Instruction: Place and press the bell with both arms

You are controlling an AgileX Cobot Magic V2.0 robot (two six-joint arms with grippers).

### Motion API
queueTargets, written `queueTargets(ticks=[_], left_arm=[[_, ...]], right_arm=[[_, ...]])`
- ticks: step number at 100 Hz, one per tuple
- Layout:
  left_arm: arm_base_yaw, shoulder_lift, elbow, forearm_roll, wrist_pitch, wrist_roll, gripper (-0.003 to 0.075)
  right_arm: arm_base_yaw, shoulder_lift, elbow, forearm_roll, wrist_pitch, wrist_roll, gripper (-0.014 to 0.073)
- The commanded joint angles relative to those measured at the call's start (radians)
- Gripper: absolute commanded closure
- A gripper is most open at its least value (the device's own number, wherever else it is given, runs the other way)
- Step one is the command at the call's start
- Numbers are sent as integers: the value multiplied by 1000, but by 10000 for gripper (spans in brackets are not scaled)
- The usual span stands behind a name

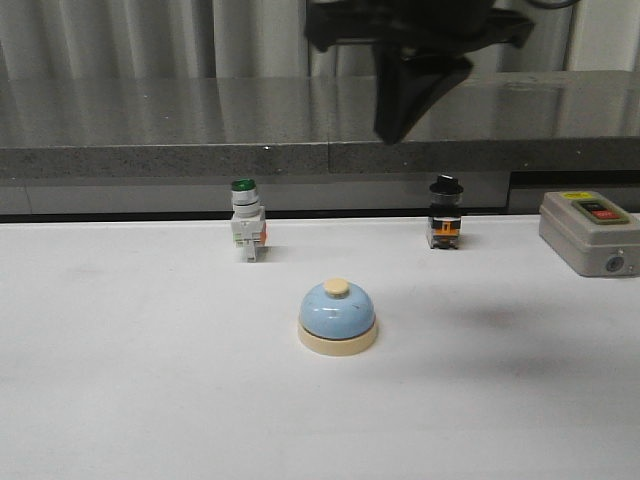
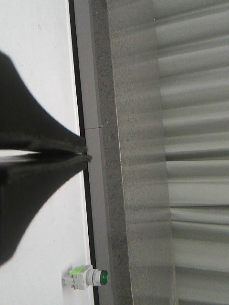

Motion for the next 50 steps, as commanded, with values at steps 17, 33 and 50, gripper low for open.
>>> queueTargets(ticks=[17,33,50], left_arm=[[3,-30,41,0,-85,-8,740],[3,-30,41,0,-85,-8,740],[3,-30,41,0,-85,-8,740]], right_arm=[[-141,-277,191,-16,-117,1,654],[-249,-469,371,-16,-184,1,654],[-328,-684,544,-16,-238,1,654]])
